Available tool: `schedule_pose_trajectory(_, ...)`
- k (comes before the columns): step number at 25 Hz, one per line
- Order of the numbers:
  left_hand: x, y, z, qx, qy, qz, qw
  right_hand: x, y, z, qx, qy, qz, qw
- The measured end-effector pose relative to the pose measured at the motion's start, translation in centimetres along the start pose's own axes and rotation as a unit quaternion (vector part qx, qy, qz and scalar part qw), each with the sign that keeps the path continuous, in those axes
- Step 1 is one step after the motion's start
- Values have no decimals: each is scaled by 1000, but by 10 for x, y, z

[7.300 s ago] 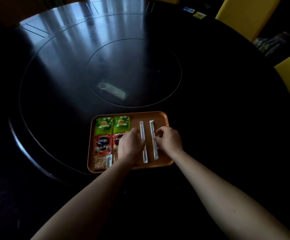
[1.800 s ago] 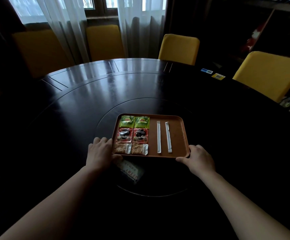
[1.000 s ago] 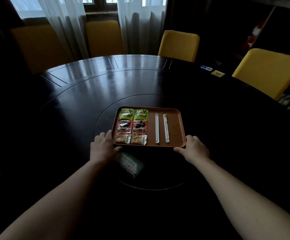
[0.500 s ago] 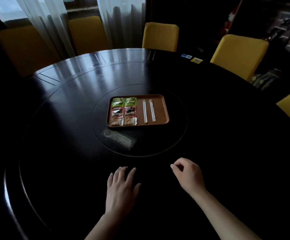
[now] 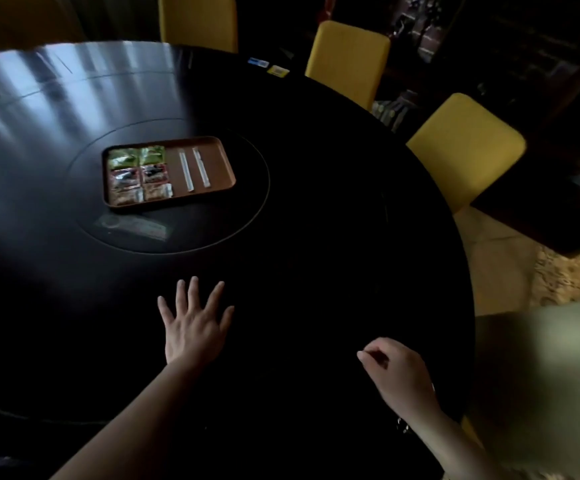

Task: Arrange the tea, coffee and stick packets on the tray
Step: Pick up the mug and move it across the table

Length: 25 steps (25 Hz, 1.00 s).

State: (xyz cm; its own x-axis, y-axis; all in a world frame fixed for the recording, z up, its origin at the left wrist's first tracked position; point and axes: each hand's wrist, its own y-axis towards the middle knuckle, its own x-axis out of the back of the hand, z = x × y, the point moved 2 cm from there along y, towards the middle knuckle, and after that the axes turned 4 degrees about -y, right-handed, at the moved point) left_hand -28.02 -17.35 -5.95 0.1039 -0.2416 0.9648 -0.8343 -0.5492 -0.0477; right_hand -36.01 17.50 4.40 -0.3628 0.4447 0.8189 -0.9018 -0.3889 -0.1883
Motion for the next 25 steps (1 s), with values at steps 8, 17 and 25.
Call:
schedule_pose_trajectory(8,0,3,0,-4,-9,-1,1000,-3,-98,-49,-198,26,-147,969)
schedule_pose_trajectory(17,10,5,-15,-19,18,15,1000,-36,-94,-68,-260,12,-123,958)
schedule_pose_trajectory(25,-14,-14,-47,-93,2,37,995,-42,-87,-80,-260,24,-128,957)
